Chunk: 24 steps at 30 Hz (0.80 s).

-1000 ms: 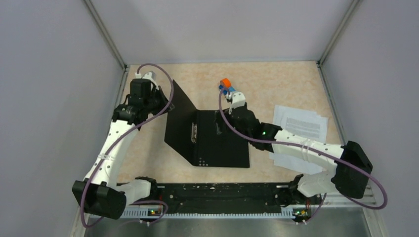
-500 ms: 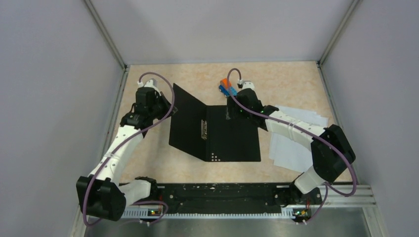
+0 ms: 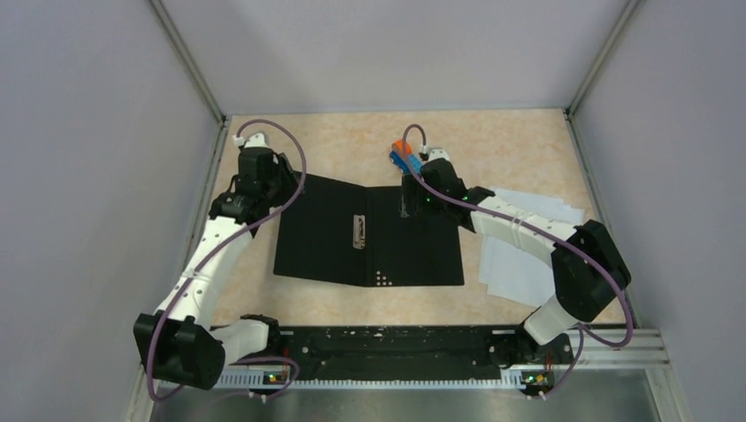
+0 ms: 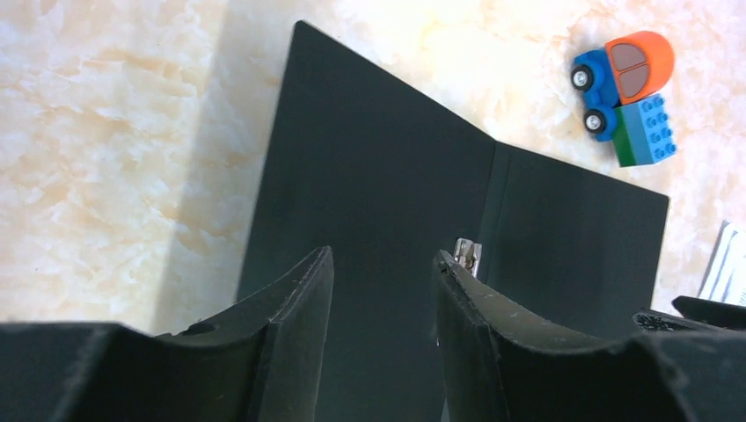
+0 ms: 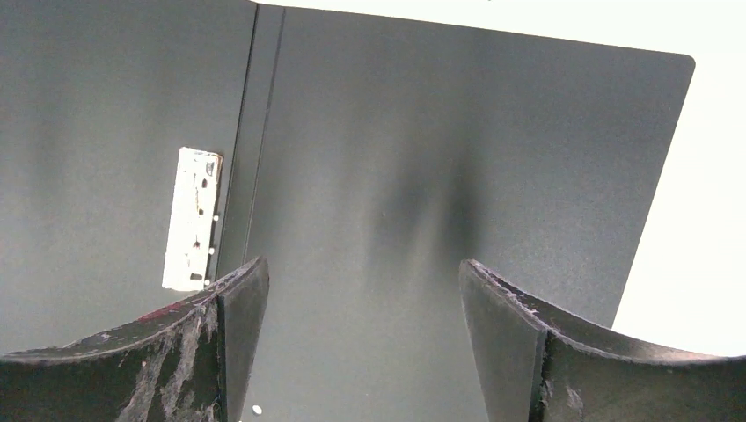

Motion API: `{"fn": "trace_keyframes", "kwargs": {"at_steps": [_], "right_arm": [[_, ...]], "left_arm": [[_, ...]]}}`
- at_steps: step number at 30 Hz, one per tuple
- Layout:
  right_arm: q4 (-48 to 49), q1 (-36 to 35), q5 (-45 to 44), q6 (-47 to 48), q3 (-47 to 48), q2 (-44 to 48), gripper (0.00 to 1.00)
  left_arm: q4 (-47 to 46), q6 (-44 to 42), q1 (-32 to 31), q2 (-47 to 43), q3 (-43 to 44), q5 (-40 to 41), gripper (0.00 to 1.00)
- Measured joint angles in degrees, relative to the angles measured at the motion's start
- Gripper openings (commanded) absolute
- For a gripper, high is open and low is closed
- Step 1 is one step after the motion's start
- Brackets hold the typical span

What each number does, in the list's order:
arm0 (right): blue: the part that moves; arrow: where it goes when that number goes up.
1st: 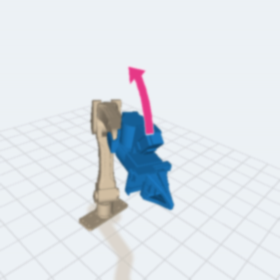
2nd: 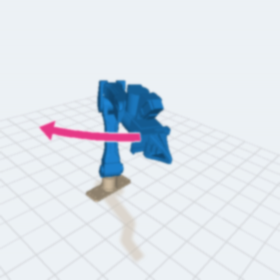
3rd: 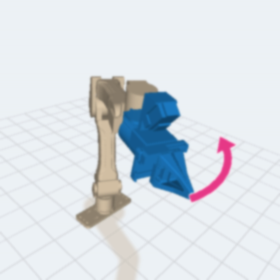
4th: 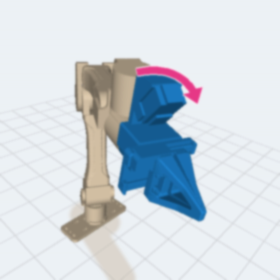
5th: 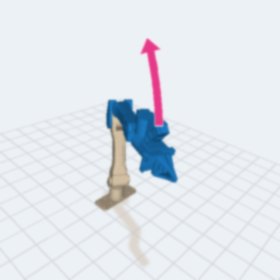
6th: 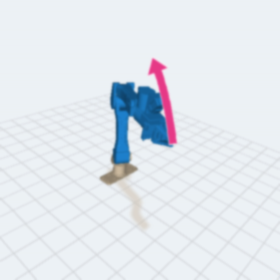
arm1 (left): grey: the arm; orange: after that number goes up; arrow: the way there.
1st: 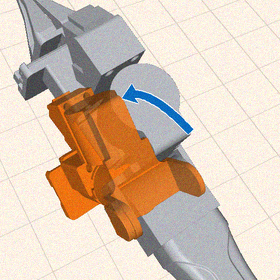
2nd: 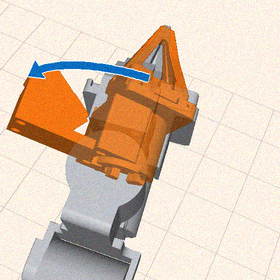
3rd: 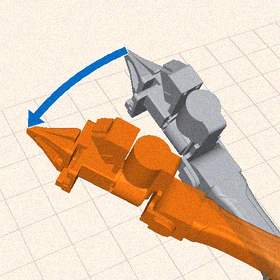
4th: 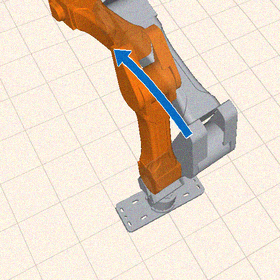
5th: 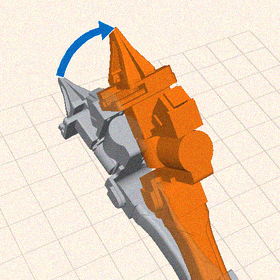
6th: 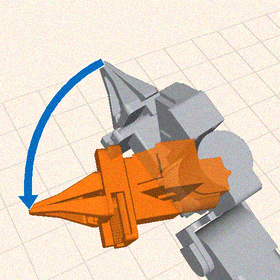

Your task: Put the files into the folder

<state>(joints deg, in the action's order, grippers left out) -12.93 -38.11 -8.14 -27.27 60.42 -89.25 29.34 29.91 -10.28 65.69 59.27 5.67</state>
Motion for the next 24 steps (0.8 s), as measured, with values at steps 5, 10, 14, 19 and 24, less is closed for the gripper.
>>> {"fn": "trace_keyframes", "kwargs": {"at_steps": [5, 10, 14, 19, 24], "right_arm": [[-0.1, 0.0, -0.1, 0.0, -0.9, -0.2, 0.82], [-0.4, 0.2, -2.1, -0.9, -4.3, 0.0, 0.86], [-0.4, 2.6, -2.1, -1.9, -7.8, 0.9, 0.86], [-0.4, 6.3, -2.3, -3.1, -11.0, 3.8, 0.85], [-0.4, 6.8, -3.0, -3.8, -11.4, 7.9, 0.85]], "left_arm": [[3.0, -1.2, 0.0, 1.9, 2.1, 1.6, 0.58], [3.7, -1.8, 0.0, 3.8, 3.9, -0.9, 0.57], [2.5, -0.6, -2.3, 8.5, 4.0, -4.1, 0.58], [1.5, 0.2, -11.5, 19.4, 5.8, -3.5, 0.50], [2.3, 0.2, -18.7, 34.4, 13.3, -3.1, 0.44]]}}
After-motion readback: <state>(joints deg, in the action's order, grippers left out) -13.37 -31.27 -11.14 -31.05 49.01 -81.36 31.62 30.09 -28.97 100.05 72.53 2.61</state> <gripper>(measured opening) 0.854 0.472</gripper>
